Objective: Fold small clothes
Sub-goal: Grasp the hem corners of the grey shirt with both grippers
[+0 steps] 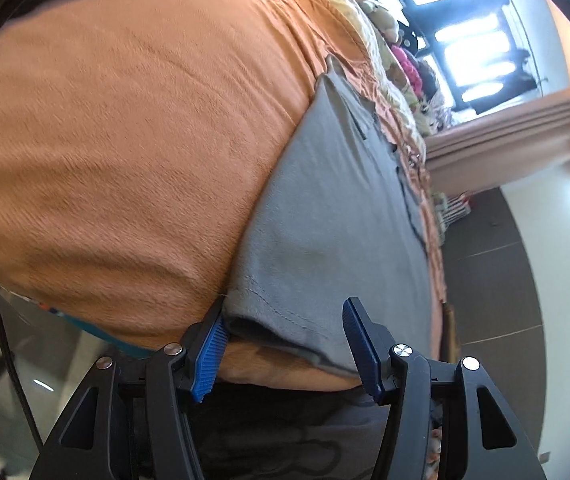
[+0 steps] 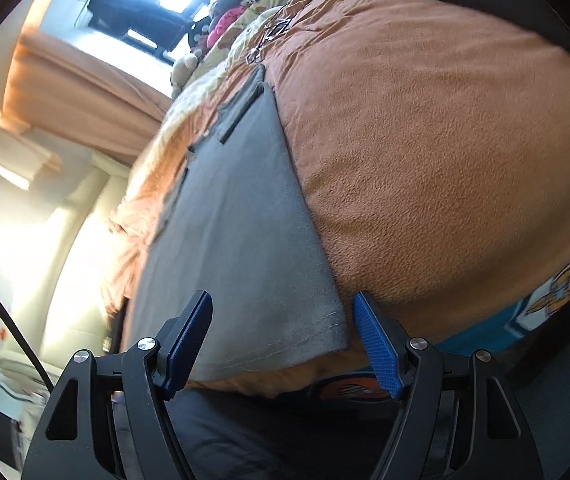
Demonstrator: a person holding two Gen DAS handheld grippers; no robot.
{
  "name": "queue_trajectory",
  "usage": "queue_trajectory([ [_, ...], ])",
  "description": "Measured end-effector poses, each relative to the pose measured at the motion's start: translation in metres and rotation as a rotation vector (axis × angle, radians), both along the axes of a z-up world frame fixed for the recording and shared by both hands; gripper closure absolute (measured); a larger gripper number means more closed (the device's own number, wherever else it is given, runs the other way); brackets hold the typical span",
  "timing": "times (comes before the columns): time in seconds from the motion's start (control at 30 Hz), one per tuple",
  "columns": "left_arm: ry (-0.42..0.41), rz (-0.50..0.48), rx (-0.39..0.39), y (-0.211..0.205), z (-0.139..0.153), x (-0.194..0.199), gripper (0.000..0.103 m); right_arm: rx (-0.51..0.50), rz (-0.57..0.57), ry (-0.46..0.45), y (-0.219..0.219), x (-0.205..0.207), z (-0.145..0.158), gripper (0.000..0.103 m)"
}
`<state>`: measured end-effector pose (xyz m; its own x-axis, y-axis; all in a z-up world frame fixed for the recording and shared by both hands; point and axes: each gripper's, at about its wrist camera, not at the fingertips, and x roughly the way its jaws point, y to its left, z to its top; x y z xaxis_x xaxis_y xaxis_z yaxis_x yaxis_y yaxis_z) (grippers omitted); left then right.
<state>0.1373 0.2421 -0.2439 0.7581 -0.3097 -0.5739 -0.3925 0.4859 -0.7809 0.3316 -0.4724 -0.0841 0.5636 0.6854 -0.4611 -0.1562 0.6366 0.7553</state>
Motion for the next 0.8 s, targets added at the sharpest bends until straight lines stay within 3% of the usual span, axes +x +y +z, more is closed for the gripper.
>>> queue_trajectory([
  [0.13,-0.032,0.014,-0.054,-0.007,-0.003,0.002,0.045,0.122,-0.002,0.022,-0.007,-0.002,-0.014,0.032],
  [0.33,-0.042,0.101,-0.066,-0.009,-0.003,0.008,0.045,0.177,-0.004,0.017,0.0,-0.004,-0.028,0.032],
  [0.37,-0.035,0.117,-0.059,-0.011,-0.003,0.009,0.045,0.178,-0.011,0.011,0.0,-0.002,-0.03,0.034],
  [0.4,-0.029,0.135,-0.05,-0.012,-0.003,0.009,0.046,0.177,-0.02,0.008,0.001,-0.003,-0.033,0.044],
  [0.43,-0.023,0.147,-0.043,-0.013,-0.002,0.011,0.048,0.177,-0.03,0.006,0.001,-0.002,-0.034,0.052],
  [0.63,0.031,0.22,-0.033,-0.01,-0.006,0.012,0.075,0.124,-0.081,0.032,0.01,0.0,-0.036,0.056],
  [0.67,0.04,0.23,-0.033,-0.008,-0.008,0.012,0.079,0.109,-0.097,0.04,0.011,0.001,-0.037,0.059],
  [0.73,0.059,0.256,-0.05,-0.001,-0.014,0.01,0.097,0.069,-0.125,0.061,0.016,0.004,-0.035,0.083],
  [0.8,0.053,0.263,-0.066,0.003,-0.015,0.011,0.099,0.041,-0.148,0.095,0.017,0.007,-0.034,0.102],
])
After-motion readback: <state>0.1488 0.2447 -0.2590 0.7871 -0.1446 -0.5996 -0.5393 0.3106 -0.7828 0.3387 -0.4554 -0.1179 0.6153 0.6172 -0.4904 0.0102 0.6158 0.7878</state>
